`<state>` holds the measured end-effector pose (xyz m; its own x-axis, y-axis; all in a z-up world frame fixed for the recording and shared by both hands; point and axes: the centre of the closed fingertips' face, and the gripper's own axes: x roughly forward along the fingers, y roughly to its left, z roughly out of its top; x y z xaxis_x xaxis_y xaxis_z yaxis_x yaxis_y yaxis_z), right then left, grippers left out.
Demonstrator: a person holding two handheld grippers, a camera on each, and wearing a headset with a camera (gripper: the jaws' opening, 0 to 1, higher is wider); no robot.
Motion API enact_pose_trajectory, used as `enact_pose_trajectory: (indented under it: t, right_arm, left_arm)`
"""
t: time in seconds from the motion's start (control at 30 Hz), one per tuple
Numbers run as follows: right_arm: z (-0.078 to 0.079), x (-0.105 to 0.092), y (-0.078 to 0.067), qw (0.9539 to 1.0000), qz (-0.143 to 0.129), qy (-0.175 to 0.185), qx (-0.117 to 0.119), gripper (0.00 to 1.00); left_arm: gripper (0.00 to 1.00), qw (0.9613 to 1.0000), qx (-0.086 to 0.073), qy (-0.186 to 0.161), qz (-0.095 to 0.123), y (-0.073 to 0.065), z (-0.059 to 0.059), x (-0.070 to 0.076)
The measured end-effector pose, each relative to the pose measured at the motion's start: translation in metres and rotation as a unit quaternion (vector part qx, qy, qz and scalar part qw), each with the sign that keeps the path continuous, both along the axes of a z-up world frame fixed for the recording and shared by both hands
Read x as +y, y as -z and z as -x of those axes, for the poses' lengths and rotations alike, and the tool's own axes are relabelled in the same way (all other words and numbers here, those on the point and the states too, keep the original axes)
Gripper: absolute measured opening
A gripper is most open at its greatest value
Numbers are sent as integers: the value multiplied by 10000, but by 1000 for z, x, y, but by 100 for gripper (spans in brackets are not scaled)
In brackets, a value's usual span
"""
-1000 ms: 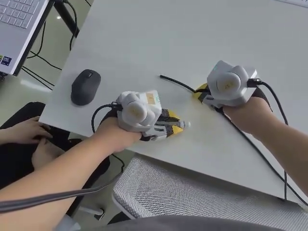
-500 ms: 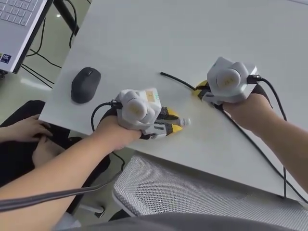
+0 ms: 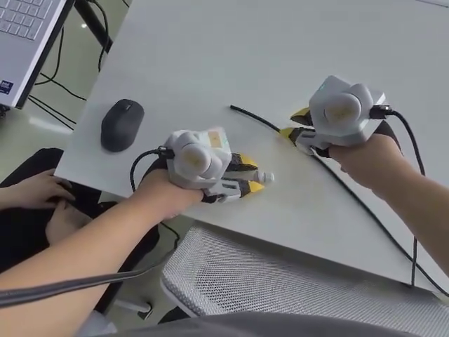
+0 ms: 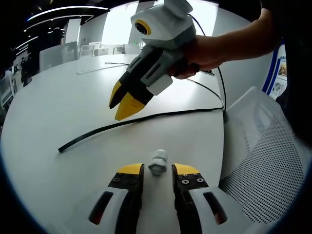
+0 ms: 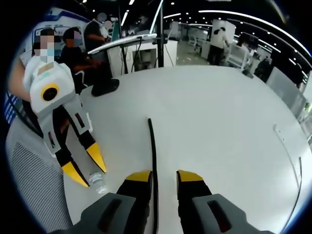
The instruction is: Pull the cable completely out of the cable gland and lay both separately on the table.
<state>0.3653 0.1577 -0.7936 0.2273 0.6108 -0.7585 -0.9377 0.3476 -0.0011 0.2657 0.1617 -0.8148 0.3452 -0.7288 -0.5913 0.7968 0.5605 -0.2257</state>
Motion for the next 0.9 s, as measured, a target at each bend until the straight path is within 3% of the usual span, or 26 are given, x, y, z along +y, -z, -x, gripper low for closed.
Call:
enact_pose_trajectory:
  t: [0.33,0.5,0.83,0.9]
  right_arm:
    - [6,-17,-35,9992,-360,178,-47,23]
    - [11,-33,-57,9977,-598,318,-64,27]
    - [34,-85,-92,9929,-1037,583,-30,35]
    - [40,-94,-100,9913,-1167,614,-43,38]
  left_arm:
    - [30,9998,-58,-175,-95,-7,-3,0]
    - [33,9988,-73,-481,52,-19,-4,2]
    - [42,9948,-48,-972,316,-51,12,-6]
    - [46,9933,-42,-1086,385,-50,10,-6]
